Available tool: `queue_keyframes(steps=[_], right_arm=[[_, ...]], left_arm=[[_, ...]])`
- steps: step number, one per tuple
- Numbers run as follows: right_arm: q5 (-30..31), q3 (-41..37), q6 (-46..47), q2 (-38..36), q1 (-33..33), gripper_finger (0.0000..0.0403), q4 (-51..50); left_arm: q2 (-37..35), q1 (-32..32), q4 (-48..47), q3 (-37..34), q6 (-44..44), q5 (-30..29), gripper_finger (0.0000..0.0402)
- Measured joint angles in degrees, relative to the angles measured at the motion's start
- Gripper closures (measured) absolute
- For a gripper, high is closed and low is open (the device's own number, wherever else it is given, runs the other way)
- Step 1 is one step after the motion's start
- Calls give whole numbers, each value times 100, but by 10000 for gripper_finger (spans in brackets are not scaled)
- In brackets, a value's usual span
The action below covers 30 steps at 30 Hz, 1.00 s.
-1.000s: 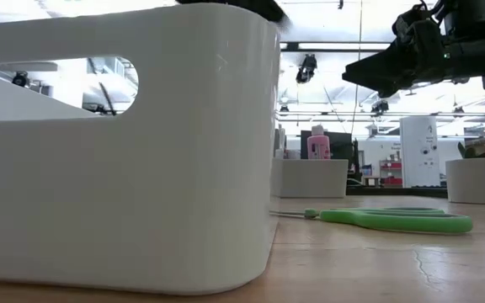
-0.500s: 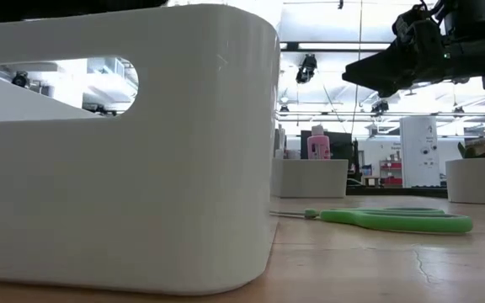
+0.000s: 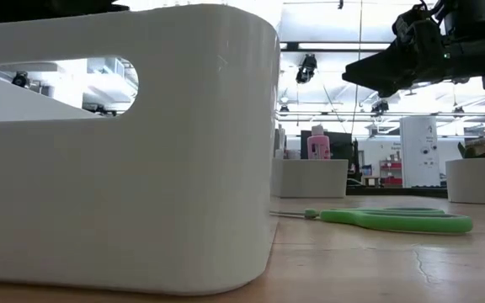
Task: Pick & Place Paint Supplies
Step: Put the green scissors into the transparent bin
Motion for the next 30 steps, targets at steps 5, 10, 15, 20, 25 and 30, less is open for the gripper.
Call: queue_keyframes(steps=[5, 10, 15, 20, 25, 30], right_arm=[[0, 0, 0, 0, -2, 209, 2], [0, 0, 0, 0, -4, 209, 0], [0, 0, 0, 0, -4, 209, 1], [0, 0, 0, 0, -4, 209, 0], [0, 0, 0, 0, -2, 209, 2], [0, 0, 0, 0, 0, 209, 0]], left_arm=[[-355, 0, -431, -2, -98, 178, 214], [-368, 0, -390, 12, -439, 172, 214], [-357, 0, -462, 1, -455, 161, 214], [-338, 0, -867, -68, -457, 159, 214], [-336, 0, -1020, -241, -603, 161, 214], [-340, 0, -916, -251, -643, 161, 214]])
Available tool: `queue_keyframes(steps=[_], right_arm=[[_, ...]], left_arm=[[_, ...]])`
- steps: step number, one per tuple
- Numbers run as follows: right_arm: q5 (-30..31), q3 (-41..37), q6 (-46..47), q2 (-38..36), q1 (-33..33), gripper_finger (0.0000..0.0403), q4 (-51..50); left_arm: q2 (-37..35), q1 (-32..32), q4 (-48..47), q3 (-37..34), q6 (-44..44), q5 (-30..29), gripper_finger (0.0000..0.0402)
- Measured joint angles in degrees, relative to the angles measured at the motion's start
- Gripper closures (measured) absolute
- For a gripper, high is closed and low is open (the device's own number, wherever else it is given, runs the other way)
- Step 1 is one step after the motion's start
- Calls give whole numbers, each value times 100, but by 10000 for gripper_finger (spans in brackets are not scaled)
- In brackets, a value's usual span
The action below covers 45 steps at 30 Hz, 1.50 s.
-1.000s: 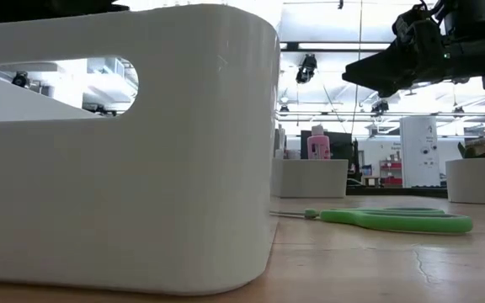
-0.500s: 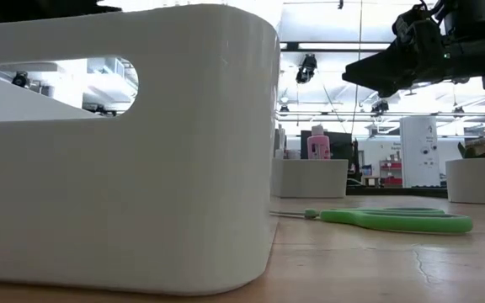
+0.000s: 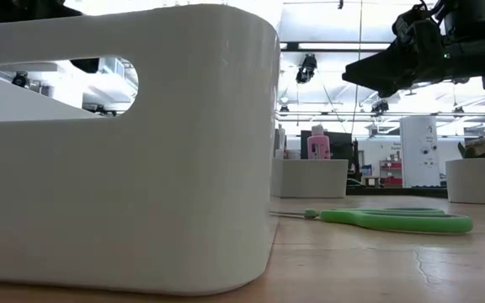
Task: Pick & Place Paint Supplies
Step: Put the green scissors into the transparent bin
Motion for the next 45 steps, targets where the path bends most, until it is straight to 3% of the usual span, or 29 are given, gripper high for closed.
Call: queue_keyframes(steps=[14, 30, 34, 37, 45], right_arm=[[0, 0, 0, 0, 0, 209, 2], [124, 55, 597, 84, 115, 209, -41], [445, 528, 209, 249, 375, 209, -912], [727, 1193, 286, 446, 578, 209, -2183], [741, 2670, 2015, 1747, 1477, 209, -4578]], left_arm=[[3, 0, -202, -29, 24, -2, 214], [0, 0, -1342, -29, 39, 0, 214], [2, 0, -1656, -29, 38, -1, 214], [0, 0, -1892, -31, 39, 0, 214], [2, 0, -2476, -29, 37, 0, 214]])
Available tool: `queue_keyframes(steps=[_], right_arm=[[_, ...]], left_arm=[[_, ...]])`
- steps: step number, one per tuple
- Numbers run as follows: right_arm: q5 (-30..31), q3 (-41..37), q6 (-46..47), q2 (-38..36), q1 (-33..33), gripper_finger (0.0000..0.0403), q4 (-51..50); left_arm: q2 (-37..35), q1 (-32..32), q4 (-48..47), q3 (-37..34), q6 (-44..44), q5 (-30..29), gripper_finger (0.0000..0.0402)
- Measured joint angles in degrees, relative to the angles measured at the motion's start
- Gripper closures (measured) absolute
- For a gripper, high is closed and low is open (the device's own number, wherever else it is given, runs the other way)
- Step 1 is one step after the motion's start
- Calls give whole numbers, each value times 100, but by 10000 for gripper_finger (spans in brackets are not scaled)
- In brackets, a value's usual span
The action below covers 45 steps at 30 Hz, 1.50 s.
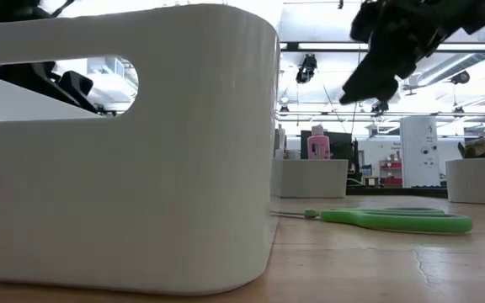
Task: Pick & Place Paint Supplies
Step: Put the green scissors into the transparent bin
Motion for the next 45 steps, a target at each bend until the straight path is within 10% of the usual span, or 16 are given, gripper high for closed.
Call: queue_keyframes(steps=[17, 45], right_arm=[[127, 1080, 3789, 2159, 1821, 209, -1049], [326, 4053, 3934, 5094, 2738, 209, -3472]], left_arm=[[2, 0, -177, 0, -2, -1, 214], [-2, 0, -241, 0, -4, -1, 214]])
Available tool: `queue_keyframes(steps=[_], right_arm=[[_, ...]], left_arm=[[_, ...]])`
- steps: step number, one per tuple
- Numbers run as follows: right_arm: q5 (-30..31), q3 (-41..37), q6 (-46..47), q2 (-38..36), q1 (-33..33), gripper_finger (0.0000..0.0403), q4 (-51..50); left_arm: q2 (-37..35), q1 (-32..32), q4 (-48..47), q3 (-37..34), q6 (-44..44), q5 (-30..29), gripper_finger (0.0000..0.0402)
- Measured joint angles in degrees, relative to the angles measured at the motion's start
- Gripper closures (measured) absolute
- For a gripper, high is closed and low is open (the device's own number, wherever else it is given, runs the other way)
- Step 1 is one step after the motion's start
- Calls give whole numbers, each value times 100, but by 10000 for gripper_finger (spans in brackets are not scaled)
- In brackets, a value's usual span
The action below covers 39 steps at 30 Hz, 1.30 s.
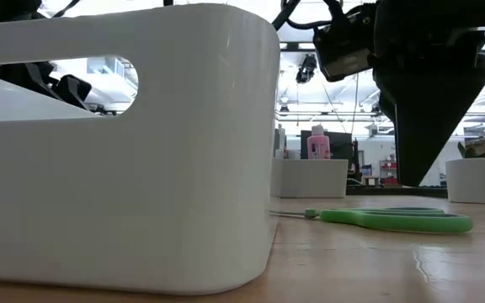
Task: Pick & Place Paint Supplies
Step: Put the green scissors into the transparent bin
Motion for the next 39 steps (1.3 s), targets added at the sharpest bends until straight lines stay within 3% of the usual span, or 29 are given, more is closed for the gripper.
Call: queue_keyframes(steps=[22, 39], right_arm=[[304, -489, -277, 57, -6, 209, 519], [319, -1047, 9, 2, -35, 209, 1207]], left_arm=[[2, 0, 0, -1, 0, 0, 214], [2, 1, -2, 0, 0, 0, 214]])
